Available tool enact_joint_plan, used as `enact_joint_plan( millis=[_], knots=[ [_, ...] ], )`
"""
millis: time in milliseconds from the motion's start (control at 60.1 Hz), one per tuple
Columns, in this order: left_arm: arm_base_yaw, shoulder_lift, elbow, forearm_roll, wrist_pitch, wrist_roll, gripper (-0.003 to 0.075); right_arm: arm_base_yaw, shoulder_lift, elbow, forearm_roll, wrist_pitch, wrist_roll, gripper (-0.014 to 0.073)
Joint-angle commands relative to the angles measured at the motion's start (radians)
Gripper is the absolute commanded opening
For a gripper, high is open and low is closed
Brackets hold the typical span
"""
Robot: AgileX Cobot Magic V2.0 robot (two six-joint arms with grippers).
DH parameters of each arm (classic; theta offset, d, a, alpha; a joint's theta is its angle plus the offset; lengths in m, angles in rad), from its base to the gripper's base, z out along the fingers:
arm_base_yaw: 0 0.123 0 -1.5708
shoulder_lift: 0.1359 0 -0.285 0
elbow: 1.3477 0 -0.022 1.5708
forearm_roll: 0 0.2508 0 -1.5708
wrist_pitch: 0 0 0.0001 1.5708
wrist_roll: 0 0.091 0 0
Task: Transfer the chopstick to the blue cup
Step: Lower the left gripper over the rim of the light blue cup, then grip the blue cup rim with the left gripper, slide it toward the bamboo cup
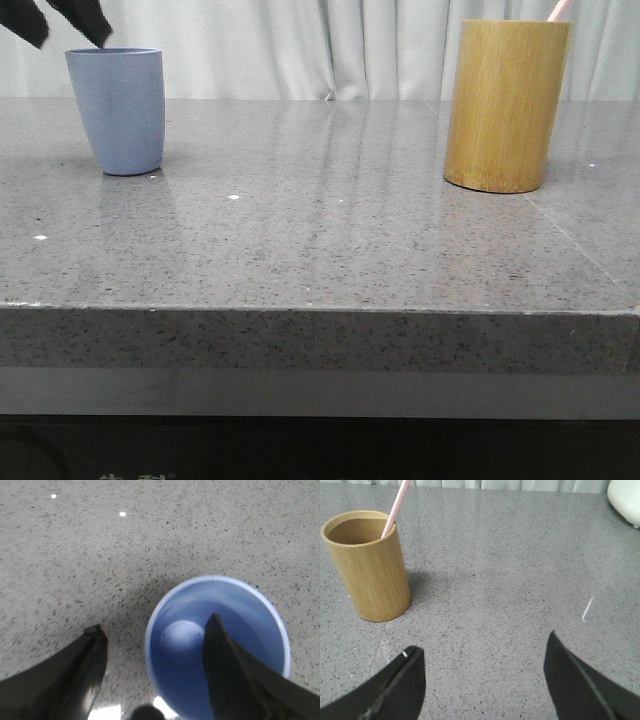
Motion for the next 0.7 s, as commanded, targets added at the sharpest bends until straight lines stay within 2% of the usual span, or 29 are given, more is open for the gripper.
enact_joint_plan(
  millis=[0, 166, 249, 349, 565, 682],
  knots=[
    [-0.01, -0.006, -0.064, -0.019, -0.041, 0.001, 0.0408, 0.0, 0.01, -0.033, -0.005, -0.084, -0.006, 0.0518],
    [-0.01, 0.04, -0.098, -0.019, -0.034, 0.001, 0.0408, 0.0, 0.01, -0.033, -0.005, -0.09, -0.006, 0.0518],
    [-0.01, 0.041, -0.099, -0.019, -0.032, 0.001, 0.0384, 0.0, 0.01, -0.033, -0.005, -0.09, -0.006, 0.0518],
    [-0.01, 0.041, -0.099, -0.019, -0.012, 0.001, 0.0299, 0.0, 0.01, -0.033, -0.005, -0.09, -0.006, 0.0518],
    [-0.01, 0.041, -0.099, -0.017, 0.004, 0.001, 0.0064, 0.0, 0.01, -0.033, -0.005, -0.09, -0.006, 0.0518],
    [-0.01, 0.041, -0.107, -0.022, 0.013, 0.001, -0.002, 0.0, 0.01, -0.033, -0.005, -0.09, -0.006, 0.0518]
  ],
)
